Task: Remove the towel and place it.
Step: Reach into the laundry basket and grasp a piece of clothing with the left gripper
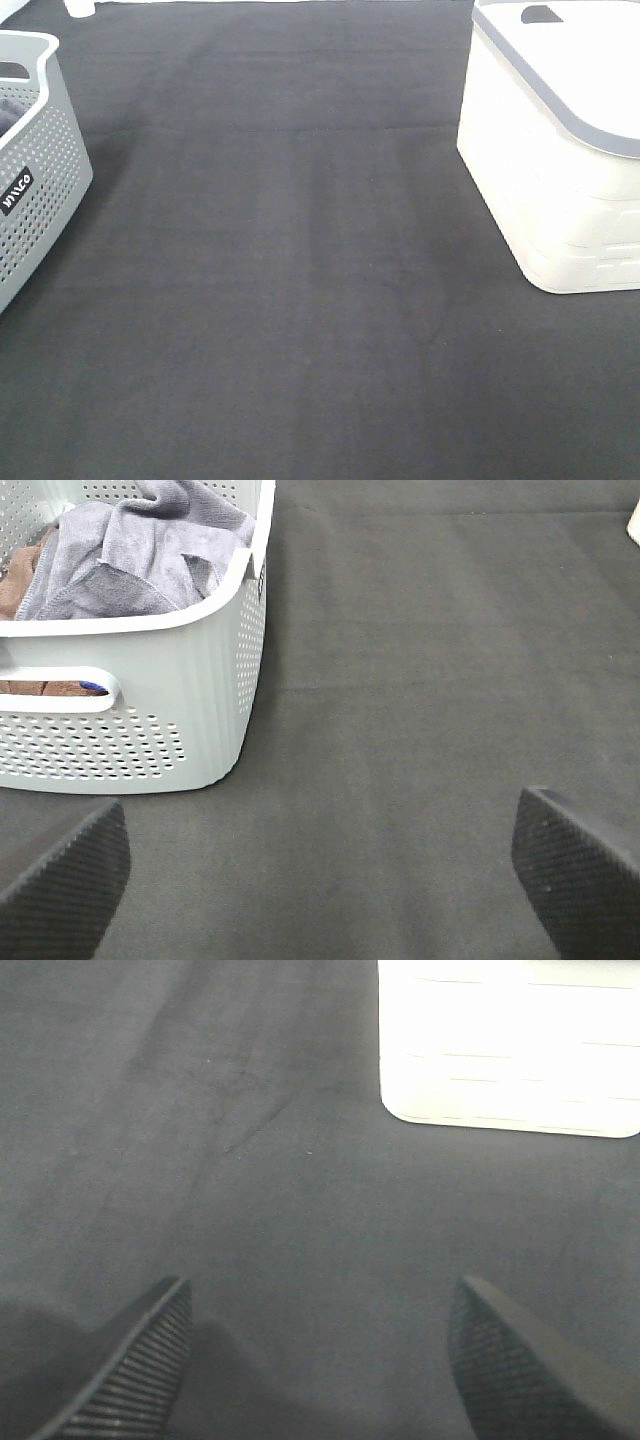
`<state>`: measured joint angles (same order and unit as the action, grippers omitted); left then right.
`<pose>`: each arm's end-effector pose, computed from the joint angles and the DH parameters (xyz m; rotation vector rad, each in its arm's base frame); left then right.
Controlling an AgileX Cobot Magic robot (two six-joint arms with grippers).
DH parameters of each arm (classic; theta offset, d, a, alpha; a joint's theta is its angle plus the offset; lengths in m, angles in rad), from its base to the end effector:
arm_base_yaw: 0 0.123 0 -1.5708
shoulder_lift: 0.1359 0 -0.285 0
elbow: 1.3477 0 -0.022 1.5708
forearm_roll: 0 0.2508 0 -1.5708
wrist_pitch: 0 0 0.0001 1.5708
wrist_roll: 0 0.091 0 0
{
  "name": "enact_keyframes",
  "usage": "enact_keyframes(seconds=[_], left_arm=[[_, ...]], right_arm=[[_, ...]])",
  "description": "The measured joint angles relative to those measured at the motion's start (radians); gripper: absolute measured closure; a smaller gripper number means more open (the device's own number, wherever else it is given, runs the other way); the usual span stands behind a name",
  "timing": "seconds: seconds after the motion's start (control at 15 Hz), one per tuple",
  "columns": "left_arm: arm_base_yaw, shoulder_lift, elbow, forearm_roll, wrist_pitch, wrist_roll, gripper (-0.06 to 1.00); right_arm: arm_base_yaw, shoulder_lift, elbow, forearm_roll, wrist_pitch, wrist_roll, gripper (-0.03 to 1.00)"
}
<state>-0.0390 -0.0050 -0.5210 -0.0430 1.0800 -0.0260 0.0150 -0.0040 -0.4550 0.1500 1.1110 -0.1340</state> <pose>-0.0091 -0.0031 0.2815 0.0164 2.0380 -0.0921 -0.0035 0.0121 0.2615 -0.1662 2.1210 0.1124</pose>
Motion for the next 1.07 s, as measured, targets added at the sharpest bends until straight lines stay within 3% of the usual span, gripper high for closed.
enact_keyframes(seconds=[1.07], left_arm=[[0.000,0.000,0.000,0.000,0.000,0.000,-0.03]], right_arm=[[0.000,0.000,0.000,0.000,0.000,0.000,0.27]])
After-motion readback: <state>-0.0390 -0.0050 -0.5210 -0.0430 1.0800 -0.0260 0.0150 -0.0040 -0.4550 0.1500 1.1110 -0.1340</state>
